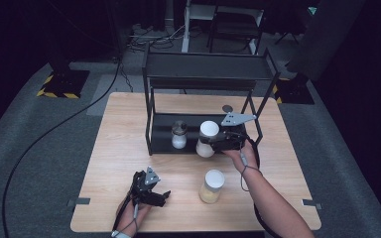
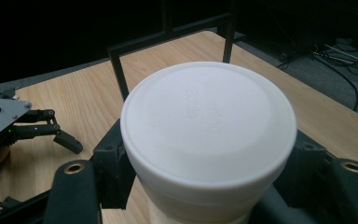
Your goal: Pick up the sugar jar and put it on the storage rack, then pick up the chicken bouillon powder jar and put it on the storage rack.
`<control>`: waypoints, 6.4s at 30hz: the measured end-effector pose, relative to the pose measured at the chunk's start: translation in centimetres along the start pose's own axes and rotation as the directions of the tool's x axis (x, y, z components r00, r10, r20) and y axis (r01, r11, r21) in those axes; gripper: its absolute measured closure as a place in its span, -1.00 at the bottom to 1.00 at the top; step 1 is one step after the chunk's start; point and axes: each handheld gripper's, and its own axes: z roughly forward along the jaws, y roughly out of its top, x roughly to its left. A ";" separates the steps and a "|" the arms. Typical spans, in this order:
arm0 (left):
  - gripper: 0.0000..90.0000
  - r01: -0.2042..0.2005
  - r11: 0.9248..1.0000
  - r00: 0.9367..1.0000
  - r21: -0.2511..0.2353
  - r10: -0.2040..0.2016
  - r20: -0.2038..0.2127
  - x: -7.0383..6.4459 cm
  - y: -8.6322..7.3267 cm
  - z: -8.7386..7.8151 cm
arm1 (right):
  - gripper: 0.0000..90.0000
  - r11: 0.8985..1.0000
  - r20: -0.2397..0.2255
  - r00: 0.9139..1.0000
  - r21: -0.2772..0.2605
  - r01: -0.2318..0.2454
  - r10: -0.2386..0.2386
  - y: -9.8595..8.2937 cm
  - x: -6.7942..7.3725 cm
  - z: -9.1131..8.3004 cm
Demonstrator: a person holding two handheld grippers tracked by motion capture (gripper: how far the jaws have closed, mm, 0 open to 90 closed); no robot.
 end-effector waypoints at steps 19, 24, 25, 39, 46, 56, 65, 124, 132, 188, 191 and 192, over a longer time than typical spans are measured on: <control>-0.85 0.001 1.000 1.000 0.000 -0.001 0.001 0.0 0.0 0.0 | -0.26 0.999 0.052 0.998 0.002 -0.045 0.045 1.4 -2.1 1.8; -0.85 0.001 1.000 1.000 0.000 -0.001 0.000 0.0 0.0 0.0 | -0.26 0.999 0.053 0.997 0.005 -0.050 0.050 1.2 -2.6 2.7; -0.85 0.001 1.000 1.000 0.000 -0.001 0.000 0.0 0.0 0.0 | -0.26 0.999 0.052 0.997 0.006 -0.054 0.054 1.1 -2.7 2.9; -0.86 0.001 1.000 1.000 0.000 -0.001 0.000 0.0 0.0 0.0 | -0.27 0.996 0.058 0.995 0.042 -0.079 0.076 -0.2 -3.6 5.4; -0.86 0.001 1.000 1.000 0.000 -0.001 0.000 0.0 0.0 0.0 | -0.26 0.994 0.063 0.994 0.052 -0.093 0.089 -0.7 -4.0 6.2; -0.85 0.001 1.000 1.000 0.000 -0.001 0.000 0.0 0.0 0.0 | -0.27 0.992 0.081 0.991 0.060 -0.107 0.102 -1.4 -4.2 6.5; -0.86 0.001 1.000 1.000 0.000 -0.001 0.000 0.0 0.0 0.0 | -0.27 0.994 0.090 0.993 0.064 -0.085 0.079 -1.6 -3.9 6.6; -0.87 0.003 1.000 1.000 -0.001 -0.003 0.001 -0.1 -0.1 0.0 | -0.98 0.996 0.026 0.998 -0.069 0.060 -0.059 -0.8 5.0 -5.4; -0.87 0.004 1.000 1.000 -0.001 -0.004 0.001 -0.1 -0.1 0.0 | -0.98 0.995 -0.002 0.998 -0.076 0.059 -0.059 -1.9 5.9 -6.3; -0.87 0.002 1.000 1.000 -0.001 -0.002 0.002 -0.1 -0.1 0.0 | -0.68 0.999 -0.104 0.994 0.021 0.024 -0.021 -10.0 7.7 -3.5; -0.87 0.002 1.000 1.000 -0.001 -0.002 0.001 -0.1 -0.1 0.0 | -0.53 0.999 -0.114 0.993 0.028 0.024 -0.021 -10.2 7.6 -3.3; -0.87 0.002 1.000 1.000 -0.001 -0.002 0.002 -0.1 -0.1 0.0 | -0.48 0.999 -0.115 0.993 0.028 0.024 -0.020 -10.2 7.6 -3.3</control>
